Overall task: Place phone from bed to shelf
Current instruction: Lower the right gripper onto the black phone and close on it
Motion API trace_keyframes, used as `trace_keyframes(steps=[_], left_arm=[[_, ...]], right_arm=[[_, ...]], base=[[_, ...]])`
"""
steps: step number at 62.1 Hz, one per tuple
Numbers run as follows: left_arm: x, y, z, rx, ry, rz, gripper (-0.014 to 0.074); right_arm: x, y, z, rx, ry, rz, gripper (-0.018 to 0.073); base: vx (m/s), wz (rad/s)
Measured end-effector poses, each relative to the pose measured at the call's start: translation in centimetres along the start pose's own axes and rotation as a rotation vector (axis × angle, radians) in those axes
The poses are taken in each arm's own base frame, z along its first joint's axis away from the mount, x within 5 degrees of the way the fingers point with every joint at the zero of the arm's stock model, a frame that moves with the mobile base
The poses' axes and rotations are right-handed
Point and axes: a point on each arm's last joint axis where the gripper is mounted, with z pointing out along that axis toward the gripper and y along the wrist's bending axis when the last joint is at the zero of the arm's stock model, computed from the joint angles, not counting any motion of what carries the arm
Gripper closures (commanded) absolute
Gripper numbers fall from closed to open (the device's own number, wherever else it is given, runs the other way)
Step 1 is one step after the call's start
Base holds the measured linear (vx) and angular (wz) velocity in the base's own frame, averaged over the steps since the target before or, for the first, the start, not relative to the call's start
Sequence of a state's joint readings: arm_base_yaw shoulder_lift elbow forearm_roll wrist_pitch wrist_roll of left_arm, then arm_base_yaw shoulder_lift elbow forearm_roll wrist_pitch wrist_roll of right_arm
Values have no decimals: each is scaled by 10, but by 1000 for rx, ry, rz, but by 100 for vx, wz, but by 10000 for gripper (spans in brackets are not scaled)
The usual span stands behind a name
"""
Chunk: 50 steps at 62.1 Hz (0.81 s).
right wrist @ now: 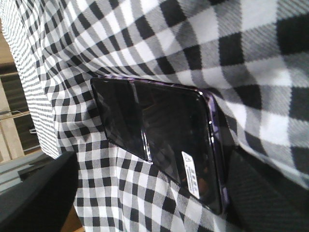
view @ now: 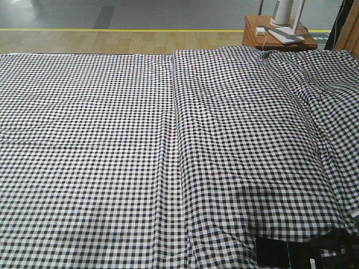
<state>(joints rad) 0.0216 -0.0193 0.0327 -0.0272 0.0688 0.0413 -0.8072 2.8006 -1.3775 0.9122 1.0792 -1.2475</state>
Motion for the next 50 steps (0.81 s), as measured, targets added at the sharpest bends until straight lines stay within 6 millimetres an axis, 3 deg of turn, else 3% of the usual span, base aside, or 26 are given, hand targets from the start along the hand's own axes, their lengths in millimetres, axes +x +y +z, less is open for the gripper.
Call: trace_keyframes(steps=[25, 50], left_arm=[[0, 0, 0, 0, 0, 0, 595], [0, 0, 0, 0, 0, 0, 595]], right_arm=[[-4, -11, 12, -69, 6, 7, -32], [-14, 9, 37, -58, 71, -45, -32]], base=[[0, 0], [0, 0]])
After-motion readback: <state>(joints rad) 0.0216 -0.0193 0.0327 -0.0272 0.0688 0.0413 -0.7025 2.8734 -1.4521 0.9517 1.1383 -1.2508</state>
